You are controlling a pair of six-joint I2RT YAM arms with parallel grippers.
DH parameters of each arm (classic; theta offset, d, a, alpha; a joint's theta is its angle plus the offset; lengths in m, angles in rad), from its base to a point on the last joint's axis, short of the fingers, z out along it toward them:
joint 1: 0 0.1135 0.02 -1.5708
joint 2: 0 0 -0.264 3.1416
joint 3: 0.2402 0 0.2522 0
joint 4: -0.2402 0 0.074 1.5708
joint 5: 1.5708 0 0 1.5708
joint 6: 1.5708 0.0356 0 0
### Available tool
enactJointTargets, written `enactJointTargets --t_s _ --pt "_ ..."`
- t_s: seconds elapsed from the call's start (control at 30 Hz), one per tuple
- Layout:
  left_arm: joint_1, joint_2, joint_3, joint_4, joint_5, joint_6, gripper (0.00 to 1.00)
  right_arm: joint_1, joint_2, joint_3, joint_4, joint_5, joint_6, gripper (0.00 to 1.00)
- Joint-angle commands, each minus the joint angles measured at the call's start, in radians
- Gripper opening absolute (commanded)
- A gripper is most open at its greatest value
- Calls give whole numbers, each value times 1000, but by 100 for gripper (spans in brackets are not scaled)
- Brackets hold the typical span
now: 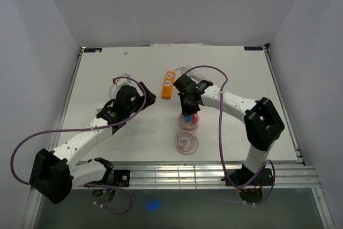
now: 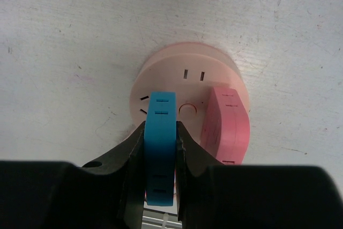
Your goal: Insert the plug
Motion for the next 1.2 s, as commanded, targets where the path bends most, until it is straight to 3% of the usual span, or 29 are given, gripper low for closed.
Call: enactJointTargets --t_s 0.0,0.57,1.17 --pt "2 -27 -5 16 -13 13 98 9 40 16 14 -12 15 8" --pt "2 -35 -14 27 -5 21 98 16 83 44 -40 42 17 8" --pt "2 -32 -20 30 -9 35 98 31 108 -33 -42 108 9 8"
